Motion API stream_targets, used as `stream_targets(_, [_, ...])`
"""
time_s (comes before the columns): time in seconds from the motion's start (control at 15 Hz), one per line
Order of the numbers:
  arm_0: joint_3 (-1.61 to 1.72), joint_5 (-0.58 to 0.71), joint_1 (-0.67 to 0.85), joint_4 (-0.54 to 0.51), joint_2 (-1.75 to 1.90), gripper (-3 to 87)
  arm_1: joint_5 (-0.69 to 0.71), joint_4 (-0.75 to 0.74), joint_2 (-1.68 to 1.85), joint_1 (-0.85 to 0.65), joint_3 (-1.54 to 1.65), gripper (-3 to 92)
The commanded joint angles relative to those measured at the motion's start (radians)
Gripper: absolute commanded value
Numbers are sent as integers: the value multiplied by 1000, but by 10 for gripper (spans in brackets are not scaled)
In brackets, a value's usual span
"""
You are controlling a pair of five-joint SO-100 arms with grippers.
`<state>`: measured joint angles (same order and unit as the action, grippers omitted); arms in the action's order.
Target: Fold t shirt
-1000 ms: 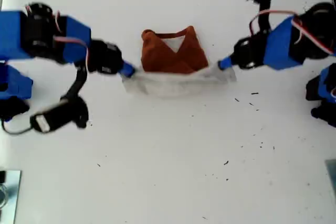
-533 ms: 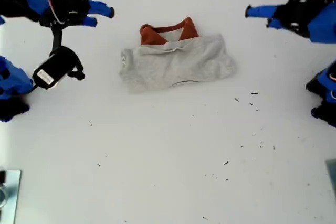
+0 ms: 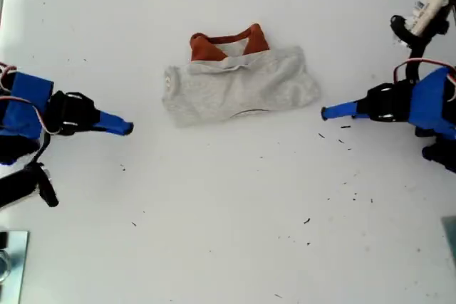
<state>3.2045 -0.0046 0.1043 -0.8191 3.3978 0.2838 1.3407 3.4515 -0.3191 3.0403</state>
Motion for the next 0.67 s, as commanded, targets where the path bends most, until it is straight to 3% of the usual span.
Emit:
stream_targets(0.0, [40, 8, 35, -212, 201, 29, 9, 14, 52, -28, 58, 309])
stream_targets(0.07, [40, 89, 43, -212, 201, 71, 232, 14, 52, -89, 58, 309])
stream_targets(0.13, [40, 95, 43, -212, 202, 94, 543, 14, 52, -133, 57, 310])
stream_targets(0.6, [40, 95, 43, -212, 202, 97, 555, 21, 54, -158, 55, 291])
